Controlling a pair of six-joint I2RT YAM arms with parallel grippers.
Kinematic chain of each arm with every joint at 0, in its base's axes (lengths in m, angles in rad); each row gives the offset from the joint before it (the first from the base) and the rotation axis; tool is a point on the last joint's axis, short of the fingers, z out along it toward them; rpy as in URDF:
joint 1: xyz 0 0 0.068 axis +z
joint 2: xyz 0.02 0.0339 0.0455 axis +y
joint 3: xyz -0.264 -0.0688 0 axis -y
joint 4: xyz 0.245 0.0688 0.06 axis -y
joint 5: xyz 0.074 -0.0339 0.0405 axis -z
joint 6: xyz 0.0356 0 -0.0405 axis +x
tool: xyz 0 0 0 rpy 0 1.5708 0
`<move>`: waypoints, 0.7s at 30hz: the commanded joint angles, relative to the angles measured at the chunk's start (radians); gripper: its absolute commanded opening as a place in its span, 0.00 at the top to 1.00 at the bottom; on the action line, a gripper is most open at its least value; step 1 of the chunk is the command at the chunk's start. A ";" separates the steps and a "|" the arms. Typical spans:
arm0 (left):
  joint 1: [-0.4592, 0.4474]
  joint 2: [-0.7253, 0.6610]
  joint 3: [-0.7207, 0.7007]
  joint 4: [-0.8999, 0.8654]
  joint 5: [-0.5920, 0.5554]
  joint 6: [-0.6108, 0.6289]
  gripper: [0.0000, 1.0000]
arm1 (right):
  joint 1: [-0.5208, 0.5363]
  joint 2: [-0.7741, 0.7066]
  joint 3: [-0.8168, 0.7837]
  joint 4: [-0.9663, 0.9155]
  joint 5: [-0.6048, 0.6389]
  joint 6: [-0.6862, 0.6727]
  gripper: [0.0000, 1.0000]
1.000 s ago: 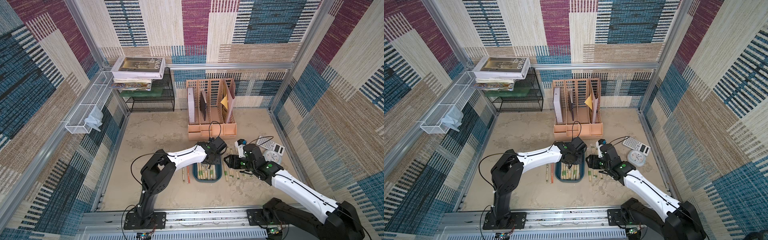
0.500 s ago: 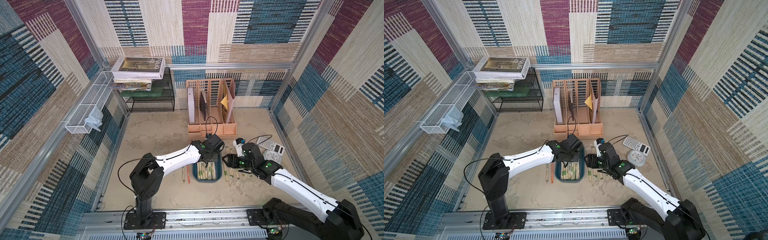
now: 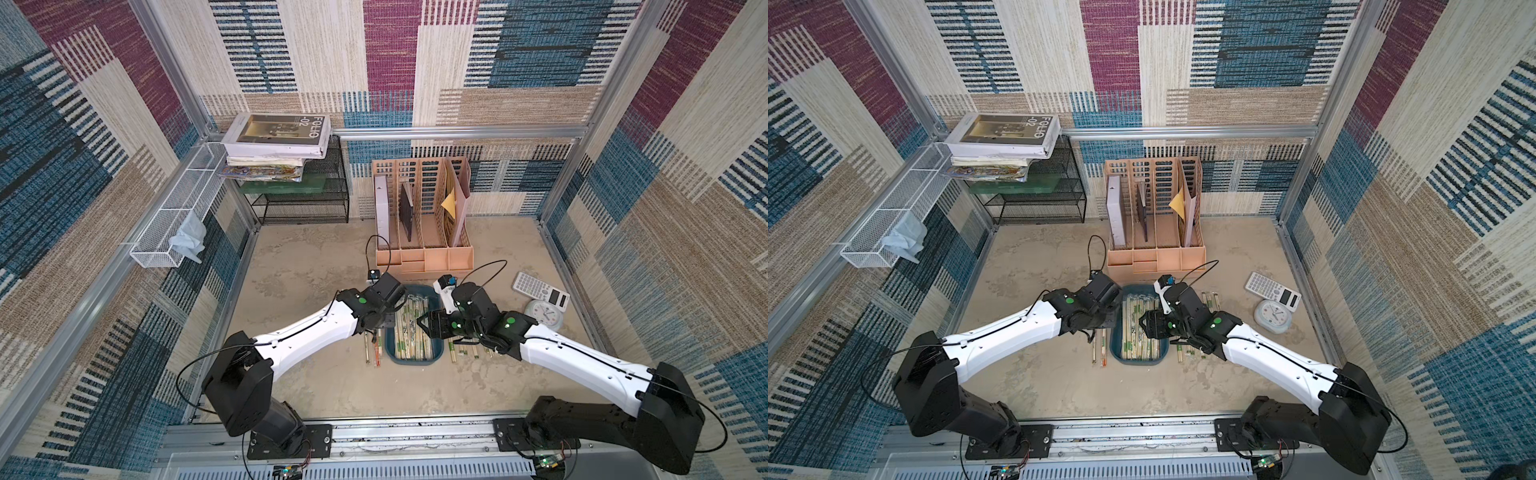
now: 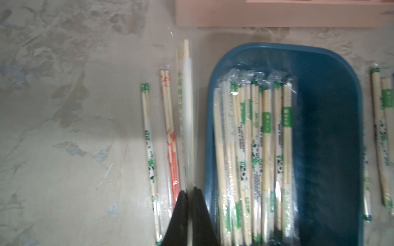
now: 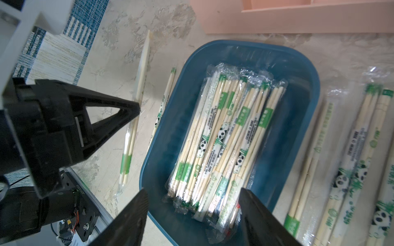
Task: Take the paired disposable chopsticks out of the storage box
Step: Place the paired disposable chopsticks at the center of the board.
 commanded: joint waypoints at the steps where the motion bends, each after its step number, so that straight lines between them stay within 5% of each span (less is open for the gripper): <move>1: 0.039 -0.035 -0.061 -0.011 -0.052 0.013 1.00 | 0.030 0.029 0.023 0.031 0.030 0.013 0.30; 21: 0.118 0.093 -0.134 0.079 -0.022 0.035 0.98 | 0.062 0.064 0.024 0.029 0.063 0.028 0.30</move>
